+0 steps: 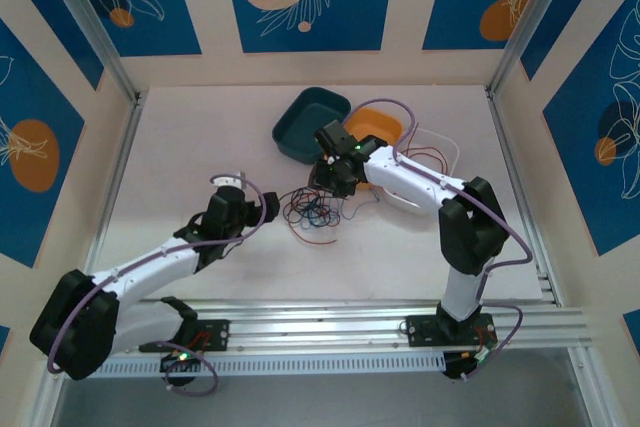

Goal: Untangle the cables

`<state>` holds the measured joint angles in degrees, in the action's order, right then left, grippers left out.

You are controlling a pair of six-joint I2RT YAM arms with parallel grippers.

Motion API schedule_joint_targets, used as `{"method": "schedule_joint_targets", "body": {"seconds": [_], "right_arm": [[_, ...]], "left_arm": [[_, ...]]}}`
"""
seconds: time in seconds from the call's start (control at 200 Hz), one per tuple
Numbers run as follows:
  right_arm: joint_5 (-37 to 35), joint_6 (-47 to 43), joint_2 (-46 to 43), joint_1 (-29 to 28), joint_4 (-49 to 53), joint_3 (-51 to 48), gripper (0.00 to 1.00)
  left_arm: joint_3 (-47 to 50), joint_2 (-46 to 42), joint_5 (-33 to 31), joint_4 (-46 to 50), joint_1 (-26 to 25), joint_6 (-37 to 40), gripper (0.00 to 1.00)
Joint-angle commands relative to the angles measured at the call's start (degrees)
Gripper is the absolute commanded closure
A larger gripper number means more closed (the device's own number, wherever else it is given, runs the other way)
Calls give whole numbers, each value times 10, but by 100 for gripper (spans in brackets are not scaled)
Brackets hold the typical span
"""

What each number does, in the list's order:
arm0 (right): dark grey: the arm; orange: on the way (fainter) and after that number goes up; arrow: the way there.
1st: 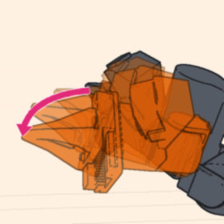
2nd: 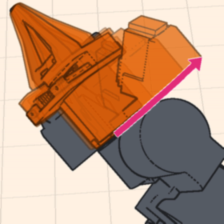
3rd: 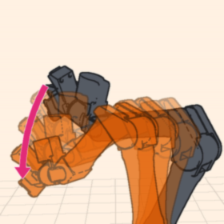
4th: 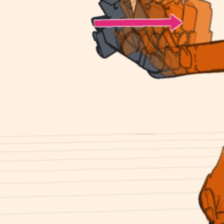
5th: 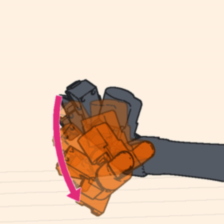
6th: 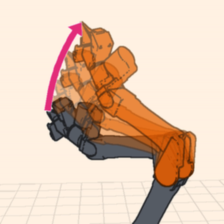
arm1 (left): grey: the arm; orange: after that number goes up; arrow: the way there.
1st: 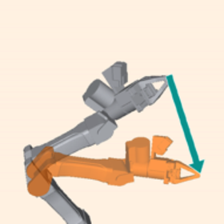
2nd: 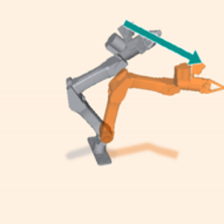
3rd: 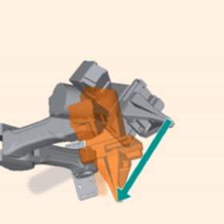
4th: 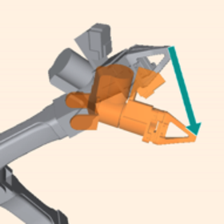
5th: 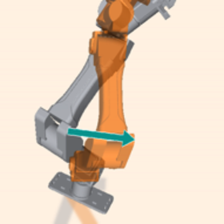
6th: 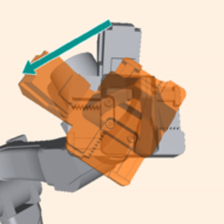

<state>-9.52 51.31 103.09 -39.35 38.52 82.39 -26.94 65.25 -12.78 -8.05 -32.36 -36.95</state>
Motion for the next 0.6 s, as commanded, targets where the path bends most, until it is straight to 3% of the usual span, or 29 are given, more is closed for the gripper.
{"method": "schedule_joint_targets", "body": {"seconds": [0.0,0.595], "right_arm": [[37,35,8,2,-37,-2,56],[47,51,53,0,-53,0,56]], "left_arm": [[9,-12,-15,-7,8,16,0],[13,-4,-9,-19,8,19,0]]}}
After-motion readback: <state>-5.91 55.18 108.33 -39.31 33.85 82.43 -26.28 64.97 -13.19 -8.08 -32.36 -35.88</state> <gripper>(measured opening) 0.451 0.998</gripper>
